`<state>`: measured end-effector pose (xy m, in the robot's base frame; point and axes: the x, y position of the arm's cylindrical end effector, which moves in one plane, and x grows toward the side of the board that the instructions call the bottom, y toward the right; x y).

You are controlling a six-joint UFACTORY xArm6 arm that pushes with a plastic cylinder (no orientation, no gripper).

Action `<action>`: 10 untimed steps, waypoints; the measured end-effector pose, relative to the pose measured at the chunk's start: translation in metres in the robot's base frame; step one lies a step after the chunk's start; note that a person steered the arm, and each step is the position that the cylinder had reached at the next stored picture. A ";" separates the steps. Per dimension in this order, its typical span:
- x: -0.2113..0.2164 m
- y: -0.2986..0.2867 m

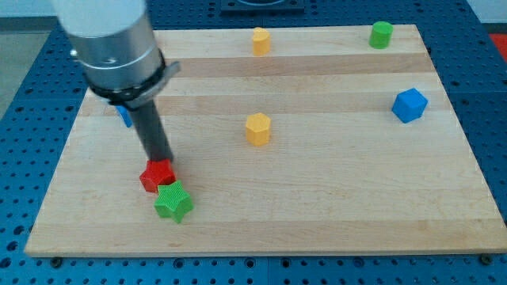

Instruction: Move the arm at the green star

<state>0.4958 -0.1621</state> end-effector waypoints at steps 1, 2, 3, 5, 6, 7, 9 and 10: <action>0.001 -0.031; 0.001 -0.077; -0.005 -0.105; -0.021 -0.040; -0.021 0.007; -0.020 0.058; 0.041 0.078; 0.054 0.077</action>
<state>0.5497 -0.0846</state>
